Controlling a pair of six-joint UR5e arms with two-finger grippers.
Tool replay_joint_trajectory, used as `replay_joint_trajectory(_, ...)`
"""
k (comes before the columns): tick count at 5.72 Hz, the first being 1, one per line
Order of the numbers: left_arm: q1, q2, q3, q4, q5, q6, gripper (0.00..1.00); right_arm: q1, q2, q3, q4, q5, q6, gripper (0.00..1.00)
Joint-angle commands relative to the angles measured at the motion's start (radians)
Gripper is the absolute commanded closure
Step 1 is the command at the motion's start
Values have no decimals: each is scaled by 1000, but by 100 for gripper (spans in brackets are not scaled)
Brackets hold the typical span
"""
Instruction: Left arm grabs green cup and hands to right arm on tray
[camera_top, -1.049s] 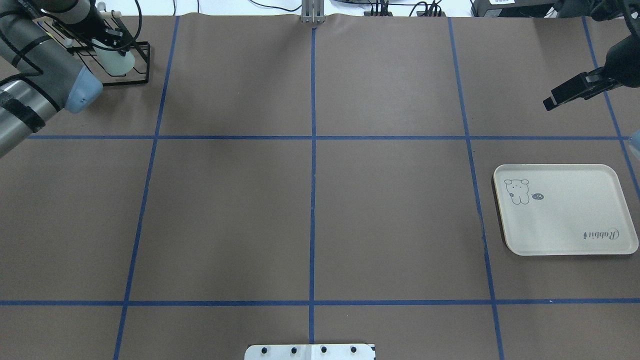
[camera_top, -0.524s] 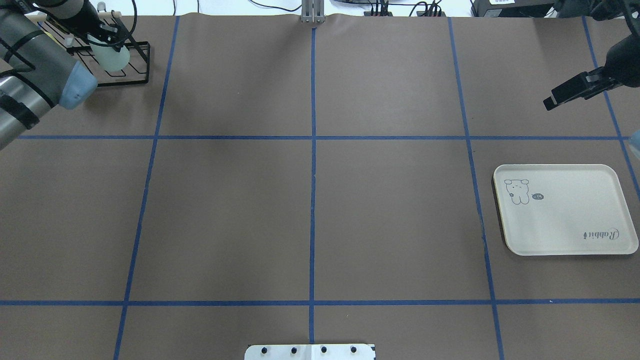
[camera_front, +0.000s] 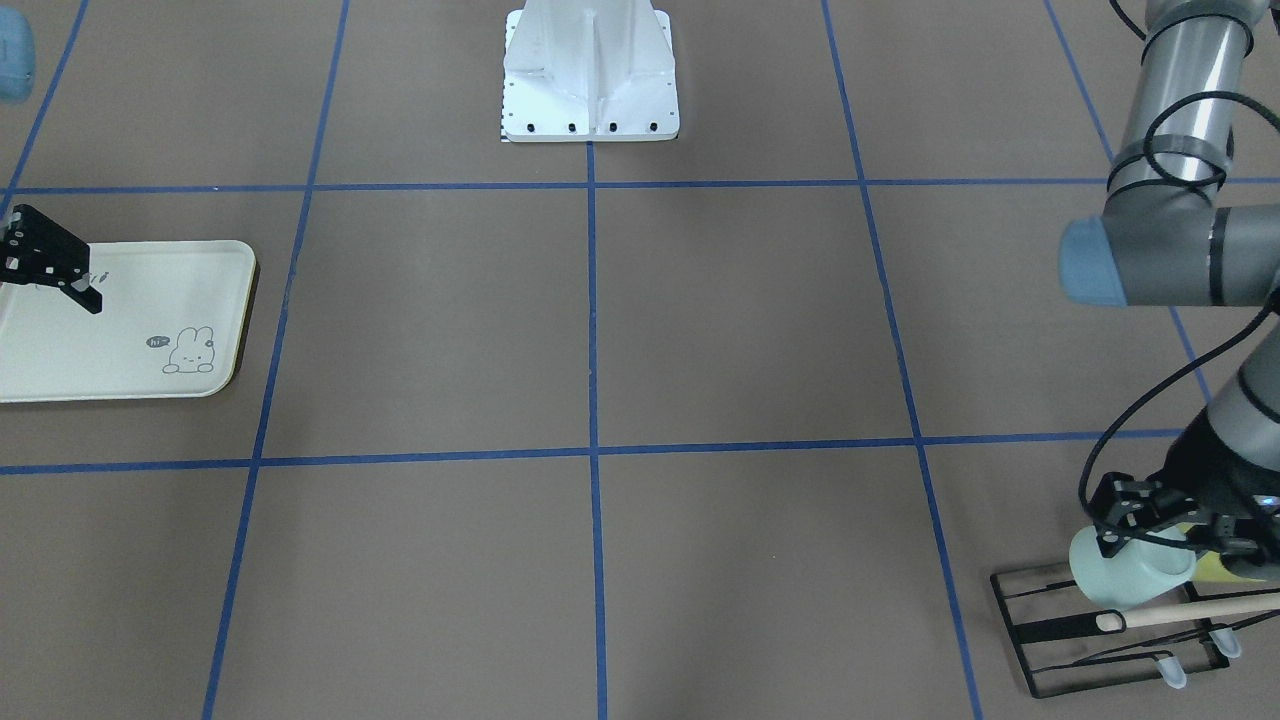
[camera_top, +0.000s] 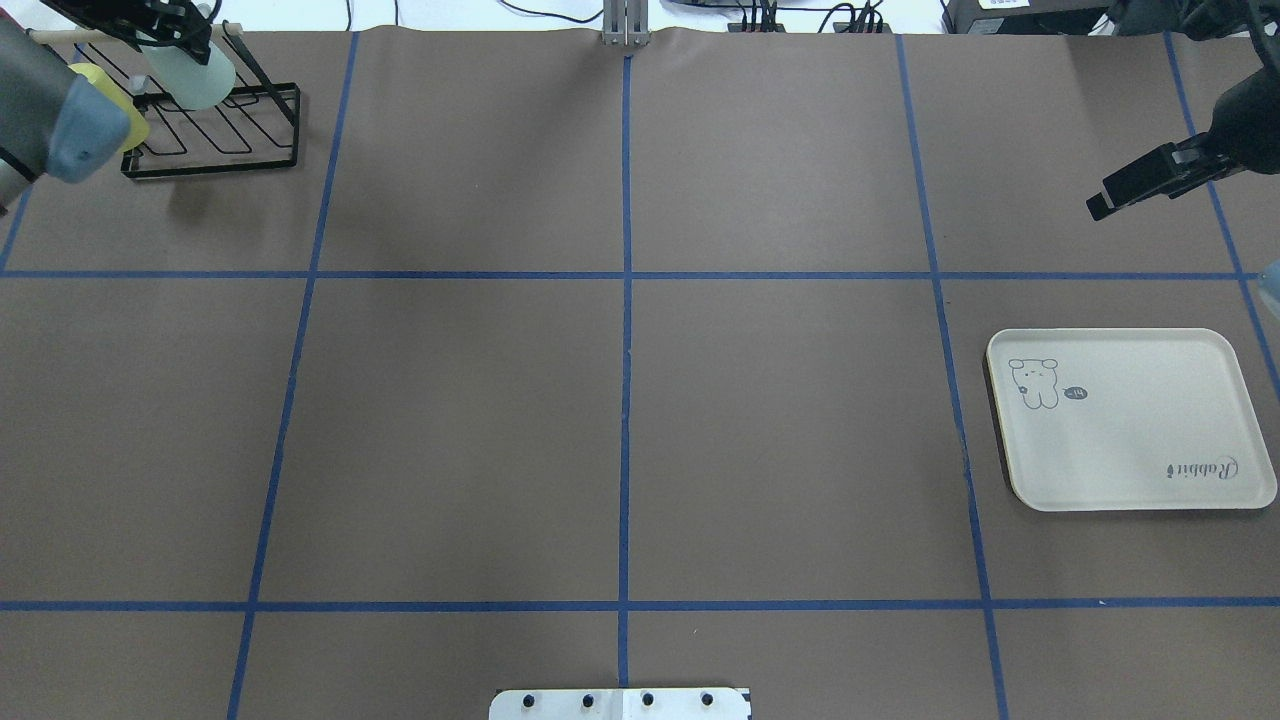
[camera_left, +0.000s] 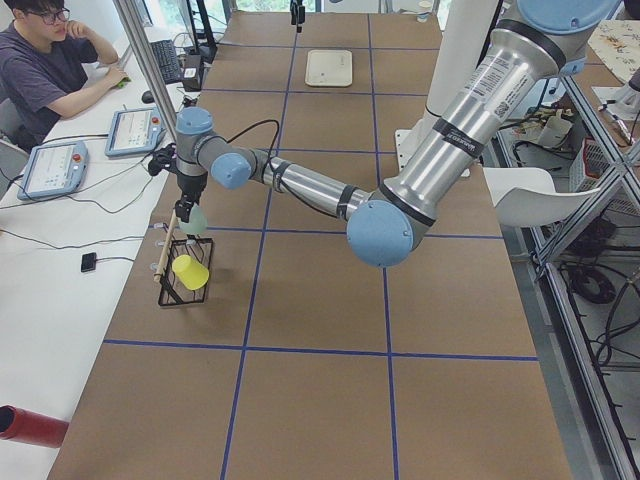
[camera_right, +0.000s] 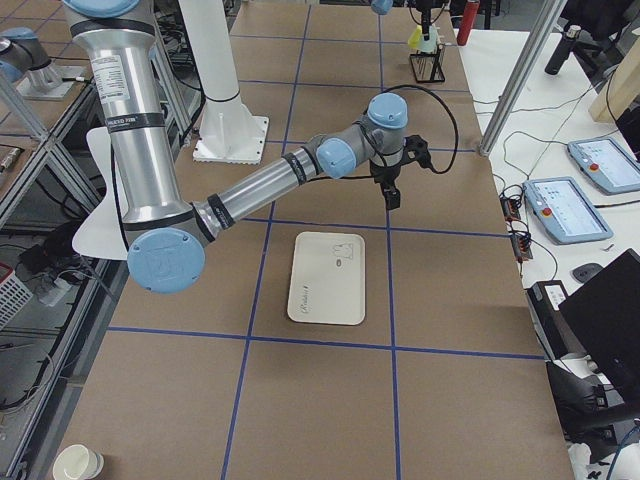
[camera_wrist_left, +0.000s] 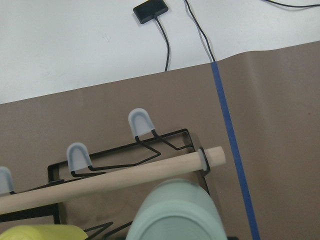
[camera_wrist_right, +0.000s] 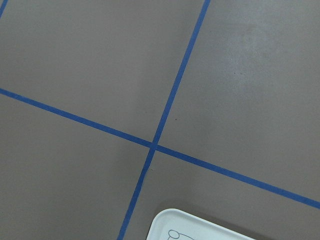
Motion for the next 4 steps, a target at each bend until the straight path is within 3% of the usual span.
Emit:
replay_joint_trajectory(1, -71, 38, -140, 71, -134, -1, 79, -3, 2, 7, 3, 3, 28, 1)
replay_joint_trajectory(2, -67, 86, -232, 105, -136, -23, 79, -23, 0, 1, 73, 3, 53, 1)
replay_joint_trajectory(4, -58, 121, -329, 39, -142, -216, 80, -104, 3, -19, 383, -2, 526, 1)
